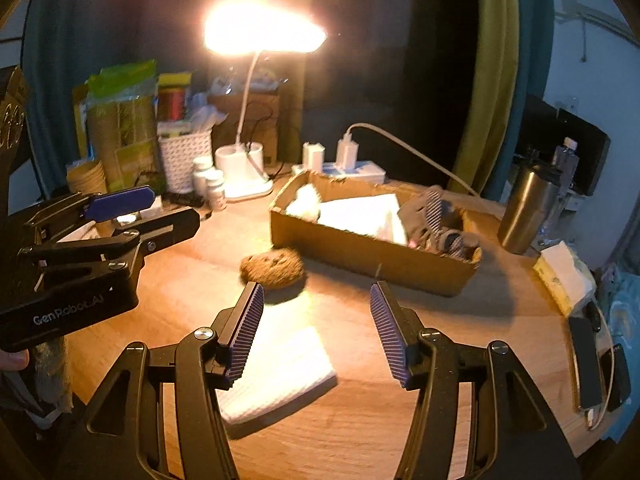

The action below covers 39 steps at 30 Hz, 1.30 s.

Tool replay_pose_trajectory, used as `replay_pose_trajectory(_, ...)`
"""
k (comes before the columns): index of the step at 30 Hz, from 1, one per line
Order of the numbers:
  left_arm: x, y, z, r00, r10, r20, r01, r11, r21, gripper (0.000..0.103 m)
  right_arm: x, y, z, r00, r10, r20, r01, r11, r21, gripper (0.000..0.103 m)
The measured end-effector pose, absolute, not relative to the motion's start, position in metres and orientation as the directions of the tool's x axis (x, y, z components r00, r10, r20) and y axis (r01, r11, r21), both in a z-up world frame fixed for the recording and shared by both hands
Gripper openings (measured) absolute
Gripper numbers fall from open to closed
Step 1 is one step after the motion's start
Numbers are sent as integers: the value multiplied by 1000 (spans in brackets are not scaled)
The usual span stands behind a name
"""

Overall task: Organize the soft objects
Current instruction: 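Move both grippers back to the white waffle towel and brown teddy bear, then grasp the white waffle towel with the right gripper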

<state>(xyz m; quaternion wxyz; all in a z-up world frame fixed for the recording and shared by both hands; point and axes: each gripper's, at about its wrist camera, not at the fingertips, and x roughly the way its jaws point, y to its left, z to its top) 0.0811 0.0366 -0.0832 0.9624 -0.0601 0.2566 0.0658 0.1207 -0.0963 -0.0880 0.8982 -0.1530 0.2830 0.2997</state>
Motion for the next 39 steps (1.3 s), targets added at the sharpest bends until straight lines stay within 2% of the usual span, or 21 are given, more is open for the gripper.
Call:
replay_pose_trajectory(14, 76, 54, -143, 767, 108, -633, -207, 974, -86, 61, 122, -79, -138, 562, 442, -699, -666, 743, -65, 59)
replay_pose_trajectory(25, 77, 57, -163, 727, 115, -677, -224, 972, -75, 61, 132, -68, -170, 476, 433, -766, -690, 723, -21, 59)
replay_pose_trajectory(28, 79, 58, -167, 718, 118, -686, -230, 970, -74, 61, 135, -58, -184, 448, 390, -804, -700, 712, -45, 59)
replay_pose_trajectory(34, 85, 60, -171, 704, 121, -699, -237, 969, -71, 61, 136, -60, -185, 450, 413, -792, -713, 700, -41, 59)
replay_pose_trajectory(36, 87, 59, -173, 700, 120, -704, -236, 969, -69, 61, 136, -62, -184, 454, 418, -787, -716, 697, -42, 52)
replay_pose_trajectory(38, 90, 58, -173, 696, 119, -708, -233, 970, -67, 61, 140, -68, -182, 464, 413, -784, -705, 708, -45, 31)
replay_pose_trajectory(39, 91, 57, -174, 695, 119, -710, -232, 971, -65, 61, 142, -70, -182, 467, 411, -783, -699, 714, -42, 25)
